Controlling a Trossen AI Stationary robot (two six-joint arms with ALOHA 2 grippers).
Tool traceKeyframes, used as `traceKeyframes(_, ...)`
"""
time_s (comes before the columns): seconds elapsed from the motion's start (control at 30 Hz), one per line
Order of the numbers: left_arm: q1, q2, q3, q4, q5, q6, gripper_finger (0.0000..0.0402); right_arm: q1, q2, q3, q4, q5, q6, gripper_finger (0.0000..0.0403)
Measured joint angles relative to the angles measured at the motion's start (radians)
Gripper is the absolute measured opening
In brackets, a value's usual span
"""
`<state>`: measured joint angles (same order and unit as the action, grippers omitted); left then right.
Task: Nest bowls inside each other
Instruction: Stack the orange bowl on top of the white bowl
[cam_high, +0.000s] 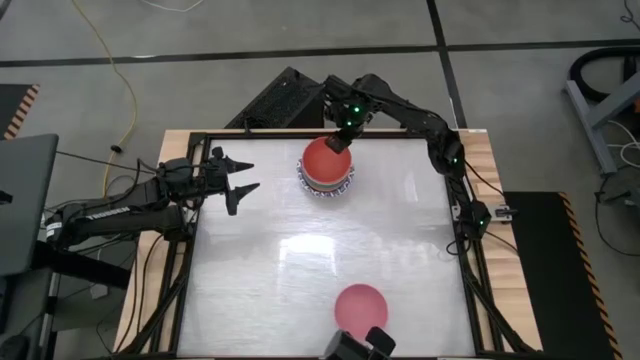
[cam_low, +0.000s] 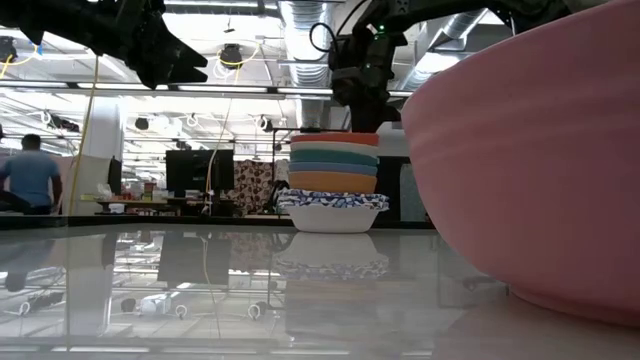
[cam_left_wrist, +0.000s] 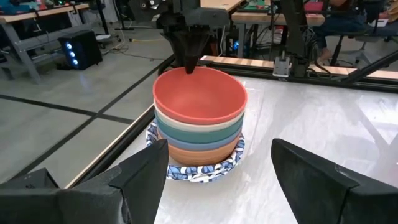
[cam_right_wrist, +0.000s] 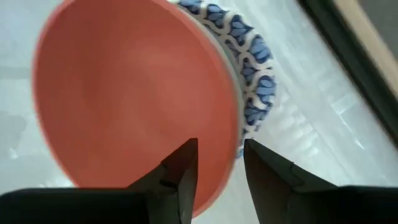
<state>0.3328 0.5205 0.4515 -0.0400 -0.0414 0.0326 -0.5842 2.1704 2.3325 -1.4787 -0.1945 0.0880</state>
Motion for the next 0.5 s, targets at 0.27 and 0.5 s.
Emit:
traceKeyframes(0.27, 0.0, 0.0, 0.0, -0.005, 0.0, 0.0, 0.0274, -0.007, -0.063, 0.0, 0.004, 0.089, -0.021, 0.0139)
traceKeyframes(0.5, 0.0, 0.0, 0.0, -0.006, 0.003, -0.012, 0.0274, 0.012, -0.16, 0.002, 0.047, 0.107, -0.013, 0.0124)
